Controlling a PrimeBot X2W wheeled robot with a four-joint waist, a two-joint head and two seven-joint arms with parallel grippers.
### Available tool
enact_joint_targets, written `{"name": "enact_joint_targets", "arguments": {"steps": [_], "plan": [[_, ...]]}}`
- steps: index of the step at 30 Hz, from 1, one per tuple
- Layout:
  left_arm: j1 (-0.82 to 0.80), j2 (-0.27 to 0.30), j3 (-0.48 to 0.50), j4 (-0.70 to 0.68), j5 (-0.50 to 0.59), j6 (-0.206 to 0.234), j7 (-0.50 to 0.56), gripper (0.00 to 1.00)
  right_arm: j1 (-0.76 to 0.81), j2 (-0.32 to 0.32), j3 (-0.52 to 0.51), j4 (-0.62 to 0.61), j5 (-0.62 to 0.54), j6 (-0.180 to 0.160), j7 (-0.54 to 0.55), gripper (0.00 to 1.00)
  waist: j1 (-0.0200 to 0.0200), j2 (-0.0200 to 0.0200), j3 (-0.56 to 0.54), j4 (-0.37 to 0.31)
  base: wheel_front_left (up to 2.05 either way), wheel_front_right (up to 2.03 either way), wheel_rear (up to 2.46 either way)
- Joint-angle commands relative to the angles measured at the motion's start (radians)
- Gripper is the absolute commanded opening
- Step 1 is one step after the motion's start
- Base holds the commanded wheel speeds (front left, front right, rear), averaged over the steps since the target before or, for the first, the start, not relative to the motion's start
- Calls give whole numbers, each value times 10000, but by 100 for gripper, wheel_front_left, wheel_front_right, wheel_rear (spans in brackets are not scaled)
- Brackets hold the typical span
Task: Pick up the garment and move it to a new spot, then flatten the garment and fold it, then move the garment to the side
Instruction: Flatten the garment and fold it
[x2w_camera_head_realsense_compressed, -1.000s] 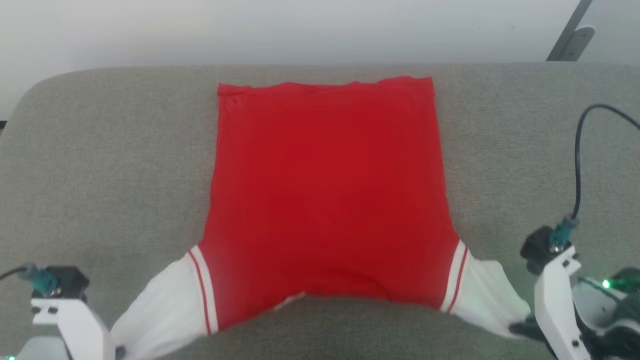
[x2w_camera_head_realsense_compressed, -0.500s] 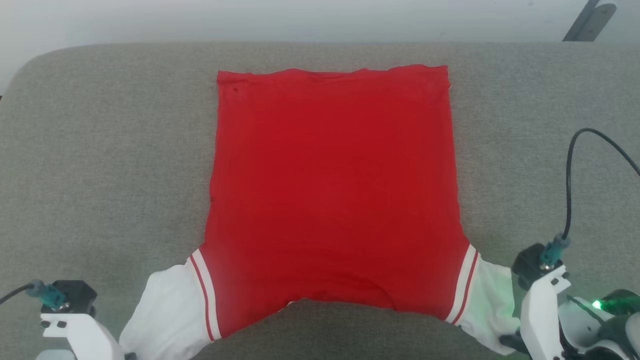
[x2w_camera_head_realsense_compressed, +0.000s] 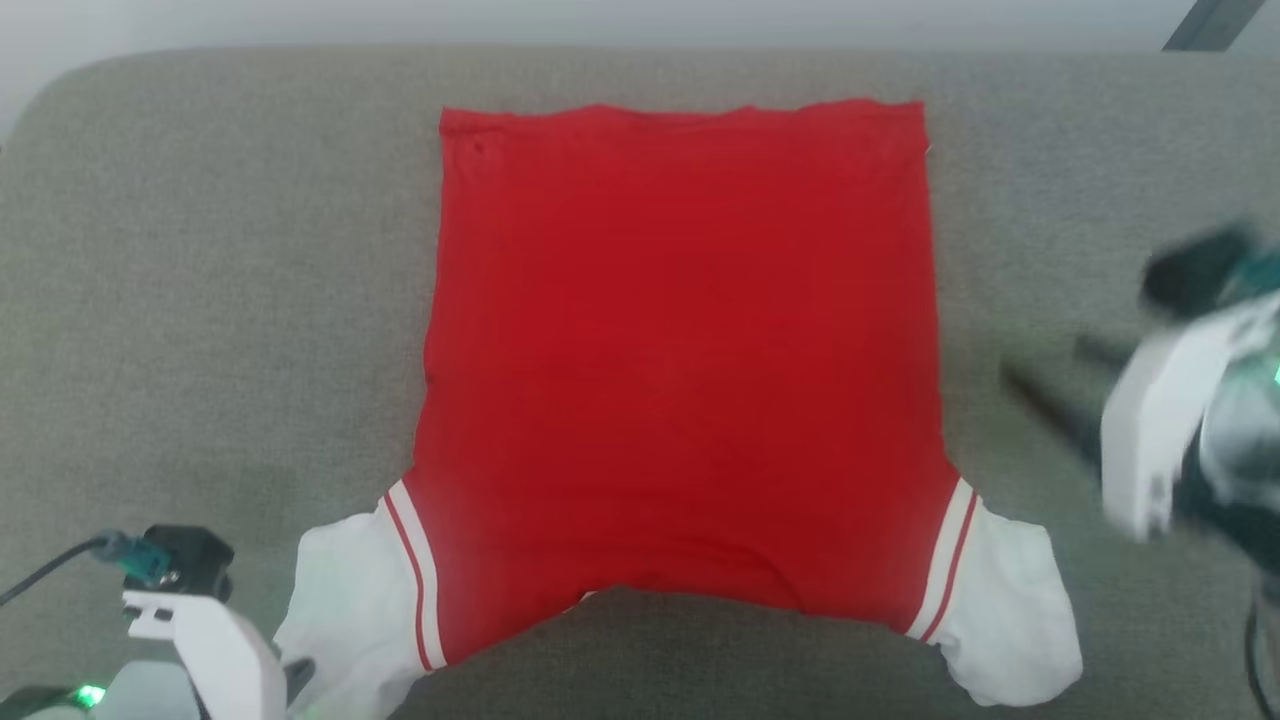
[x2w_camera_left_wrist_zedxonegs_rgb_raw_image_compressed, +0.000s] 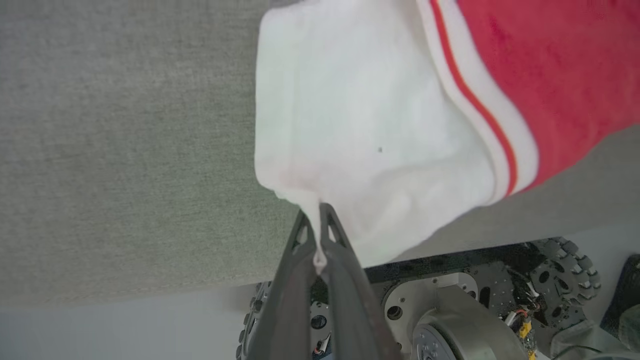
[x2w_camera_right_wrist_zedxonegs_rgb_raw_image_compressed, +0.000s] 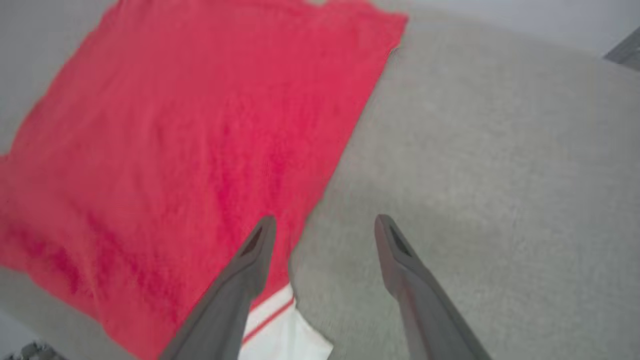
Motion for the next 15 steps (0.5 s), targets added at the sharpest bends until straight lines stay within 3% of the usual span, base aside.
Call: {"name": "enact_joint_targets", "arguments": {"steps": [1, 5, 9, 15], "plan": [[-133, -47, -12, 4, 69, -51, -40, 0, -275, 202, -106, 125, -115, 5, -239, 100, 0, 0, 180, 85, 0, 0, 0], [-604, -268, -63, -3, 347, -181, 86, 0, -1905, 519, -167, 1251, -1069, 5, -1557, 100, 0, 0, 611, 305, 0, 0, 0], [-1106, -528, -159, -8, 578, -360, 201, 0, -3639, 720, -137, 3122, -1720, 3, -2656, 100, 0, 0, 1081, 587, 0, 0, 0], [-1886, -1056, -320, 287, 953, -824, 342, 0, -5894, 958, -210, 6428, -2338, 5, -3373, 100, 0, 0, 1757, 1089, 0, 0, 0]]}}
